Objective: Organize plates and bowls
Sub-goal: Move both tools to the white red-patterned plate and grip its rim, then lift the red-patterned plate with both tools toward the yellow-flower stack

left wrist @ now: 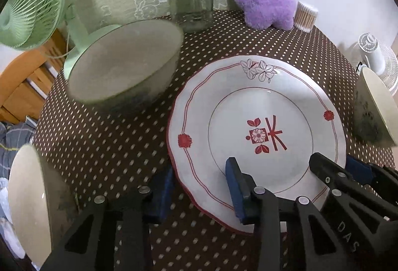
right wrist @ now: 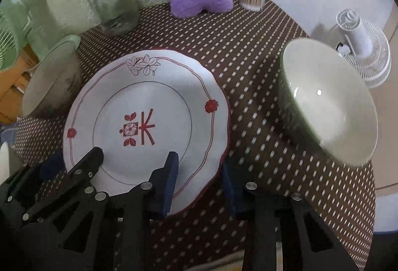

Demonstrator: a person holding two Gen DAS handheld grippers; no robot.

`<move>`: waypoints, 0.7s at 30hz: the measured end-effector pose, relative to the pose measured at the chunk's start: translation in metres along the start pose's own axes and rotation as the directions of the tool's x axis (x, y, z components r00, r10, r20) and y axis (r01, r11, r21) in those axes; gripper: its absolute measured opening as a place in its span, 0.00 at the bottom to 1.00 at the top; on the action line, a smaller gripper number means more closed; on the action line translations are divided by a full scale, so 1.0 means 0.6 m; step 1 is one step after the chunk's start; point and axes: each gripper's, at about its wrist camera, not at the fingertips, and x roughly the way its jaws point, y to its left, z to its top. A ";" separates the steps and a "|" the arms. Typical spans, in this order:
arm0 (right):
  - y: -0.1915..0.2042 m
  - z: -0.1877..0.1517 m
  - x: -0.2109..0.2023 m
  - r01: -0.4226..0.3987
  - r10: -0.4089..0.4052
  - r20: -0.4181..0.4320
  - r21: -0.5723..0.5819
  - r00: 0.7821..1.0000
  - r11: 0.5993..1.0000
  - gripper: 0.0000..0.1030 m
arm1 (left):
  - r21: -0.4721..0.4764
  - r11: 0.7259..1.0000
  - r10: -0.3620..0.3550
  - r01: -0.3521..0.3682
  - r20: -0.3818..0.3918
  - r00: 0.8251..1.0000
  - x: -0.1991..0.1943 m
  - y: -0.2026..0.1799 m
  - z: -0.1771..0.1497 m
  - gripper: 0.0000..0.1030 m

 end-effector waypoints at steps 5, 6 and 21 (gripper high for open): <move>0.021 -0.028 -0.016 -0.015 0.015 -0.028 -0.018 0.999 1.000 0.36 | -0.005 1.000 0.017 -0.017 -0.012 1.000 -0.019 0.020 -0.029 0.39; 0.025 -0.035 -0.019 -0.021 0.020 -0.032 -0.026 0.999 0.999 0.36 | -0.009 1.000 0.019 -0.019 -0.018 1.000 -0.024 0.027 -0.038 0.39; 0.070 -0.085 -0.043 -0.039 0.033 -0.085 -0.071 0.996 0.997 0.36 | -0.057 0.998 0.010 -0.013 -0.051 0.999 -0.070 0.079 -0.101 0.39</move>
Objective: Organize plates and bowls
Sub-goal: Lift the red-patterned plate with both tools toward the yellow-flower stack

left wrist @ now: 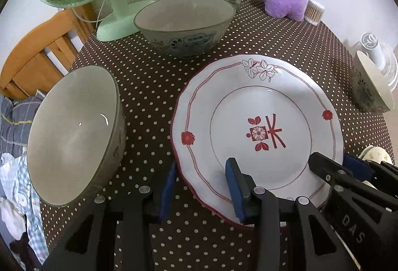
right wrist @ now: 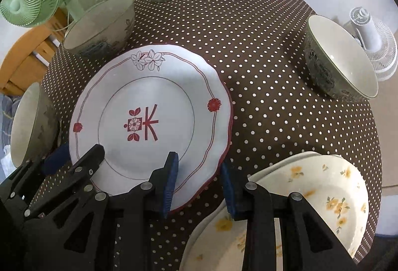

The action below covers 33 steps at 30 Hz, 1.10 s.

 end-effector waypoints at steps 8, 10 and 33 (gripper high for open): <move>-0.005 0.044 0.019 0.008 -0.008 0.031 -0.007 0.999 1.000 0.59 | -0.014 1.000 -0.011 0.011 -0.020 1.000 0.026 0.000 0.027 0.47; -0.004 0.058 0.024 0.011 -0.011 0.039 -0.013 0.999 1.000 0.59 | -0.017 1.000 -0.013 0.013 -0.022 1.000 0.032 -0.002 0.034 0.54; 0.001 0.083 0.021 0.049 -0.047 0.045 -0.028 0.998 0.998 0.44 | -0.071 0.997 -0.037 0.037 0.000 0.999 0.008 0.003 0.037 0.58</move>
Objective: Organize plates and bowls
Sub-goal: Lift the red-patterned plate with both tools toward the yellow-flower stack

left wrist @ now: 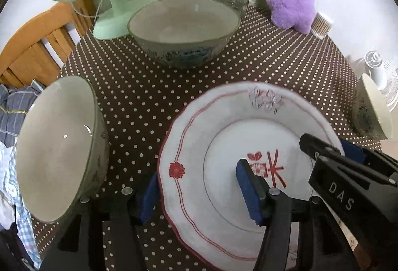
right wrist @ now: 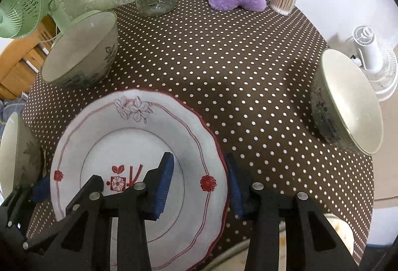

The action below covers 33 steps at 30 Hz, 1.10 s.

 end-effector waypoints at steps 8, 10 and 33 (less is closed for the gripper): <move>-0.003 -0.025 -0.058 0.011 -0.011 0.027 0.033 1.000 0.999 0.44 | 0.043 0.999 -0.010 0.008 0.038 0.999 -0.053 0.005 -0.008 0.58; 0.000 -0.034 -0.076 0.016 -0.018 0.040 0.038 0.999 0.999 0.44 | 0.046 0.999 -0.015 0.013 0.043 0.999 -0.064 0.007 -0.013 0.58; -0.012 -0.157 -0.221 0.075 -0.092 0.100 0.159 0.991 0.984 0.44 | 0.175 0.980 -0.106 0.092 0.072 0.992 -0.177 -0.001 -0.095 0.58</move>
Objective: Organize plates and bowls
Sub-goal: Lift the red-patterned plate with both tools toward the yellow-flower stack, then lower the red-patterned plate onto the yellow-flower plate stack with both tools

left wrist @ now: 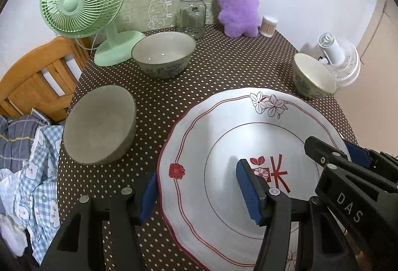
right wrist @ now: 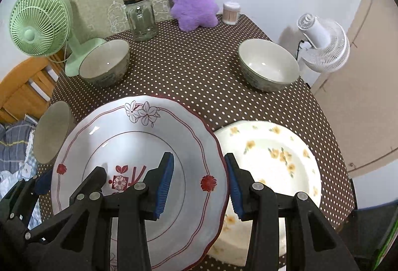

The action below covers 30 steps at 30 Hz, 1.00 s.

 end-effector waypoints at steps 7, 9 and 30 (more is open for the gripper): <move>-0.050 -0.015 -0.002 -0.004 0.004 -0.011 -0.002 1.000 1.000 0.44 | 0.003 1.000 -0.014 0.014 -0.002 1.000 -0.003 -0.048 -0.016 0.58; -0.068 -0.018 0.001 -0.004 0.003 -0.015 -0.014 1.000 1.000 0.44 | -0.007 1.000 -0.016 0.016 -0.014 1.000 0.001 -0.067 -0.019 0.58; -0.238 -0.016 0.069 -0.008 -0.003 -0.108 -0.096 0.994 0.995 0.44 | -0.076 0.997 -0.012 0.004 -0.115 0.993 0.072 -0.233 -0.043 0.58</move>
